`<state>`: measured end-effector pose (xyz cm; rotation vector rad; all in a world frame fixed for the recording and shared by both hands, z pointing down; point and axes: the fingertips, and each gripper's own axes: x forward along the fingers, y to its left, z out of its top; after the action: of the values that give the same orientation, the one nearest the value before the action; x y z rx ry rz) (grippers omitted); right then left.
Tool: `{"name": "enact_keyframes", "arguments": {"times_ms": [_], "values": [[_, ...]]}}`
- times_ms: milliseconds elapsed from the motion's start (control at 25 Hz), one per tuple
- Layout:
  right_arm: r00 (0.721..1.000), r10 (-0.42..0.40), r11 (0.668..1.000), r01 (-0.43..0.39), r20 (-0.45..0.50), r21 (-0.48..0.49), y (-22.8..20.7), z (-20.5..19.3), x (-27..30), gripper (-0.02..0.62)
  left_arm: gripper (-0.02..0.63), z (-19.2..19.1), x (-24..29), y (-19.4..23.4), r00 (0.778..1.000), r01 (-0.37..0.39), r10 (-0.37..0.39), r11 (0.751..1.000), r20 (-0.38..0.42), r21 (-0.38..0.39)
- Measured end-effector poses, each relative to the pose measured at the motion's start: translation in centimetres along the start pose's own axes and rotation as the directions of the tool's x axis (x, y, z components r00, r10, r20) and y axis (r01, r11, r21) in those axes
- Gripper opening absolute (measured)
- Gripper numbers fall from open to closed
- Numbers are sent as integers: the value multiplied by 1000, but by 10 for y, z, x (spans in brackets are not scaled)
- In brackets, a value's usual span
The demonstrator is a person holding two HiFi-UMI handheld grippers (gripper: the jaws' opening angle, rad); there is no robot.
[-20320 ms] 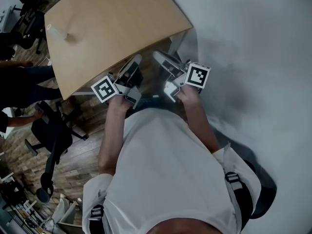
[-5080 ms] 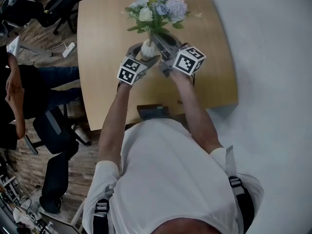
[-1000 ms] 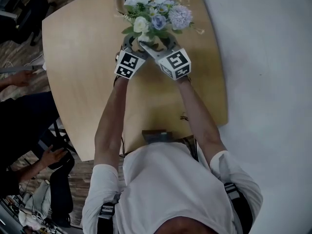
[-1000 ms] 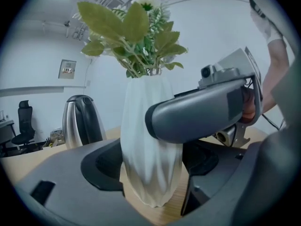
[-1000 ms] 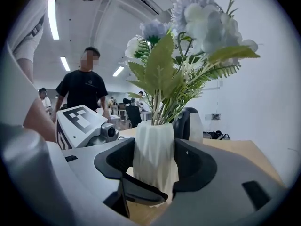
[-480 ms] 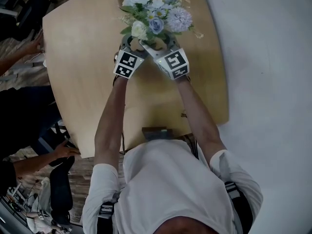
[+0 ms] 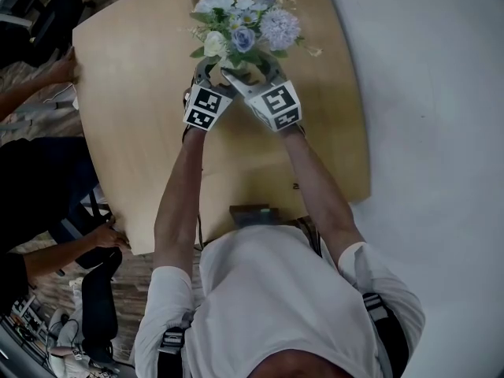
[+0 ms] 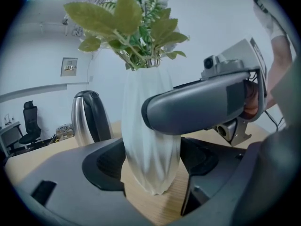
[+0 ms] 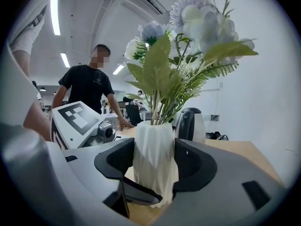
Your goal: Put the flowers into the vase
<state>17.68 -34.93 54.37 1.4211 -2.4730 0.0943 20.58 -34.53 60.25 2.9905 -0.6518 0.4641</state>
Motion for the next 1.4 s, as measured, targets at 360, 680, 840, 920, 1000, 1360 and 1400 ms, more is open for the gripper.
{"name": "enact_keyframes", "arguments": {"times_ms": [360,680,840,920,1000,1360,1400], "values": [[999,34,999,-34,27,8,30,7,5,276,356,-10,-30,9,998,-50,52,996,-38,70],[997,78,996,-78,-9,-43,57,5,21,276,356,-23,-49,18,996,-79,79,997,-28,-3],[997,80,996,-80,-19,-45,56,3,19,276,356,-25,-48,17,997,-69,69,998,-29,-13],[996,81,996,-82,-27,-42,55,3,20,276,356,-26,-47,17,997,-70,69,997,-30,-23],[996,85,995,-86,-33,-44,54,5,21,276,357,-25,-49,19,997,-72,71,997,-29,-36],[996,82,996,-83,-27,-44,56,-2,15,278,357,-38,-51,18,995,-94,92,994,-45,-50],[996,81,996,-83,-28,-43,56,-2,15,278,357,-39,-52,18,995,-96,93,994,-45,-52]]}}
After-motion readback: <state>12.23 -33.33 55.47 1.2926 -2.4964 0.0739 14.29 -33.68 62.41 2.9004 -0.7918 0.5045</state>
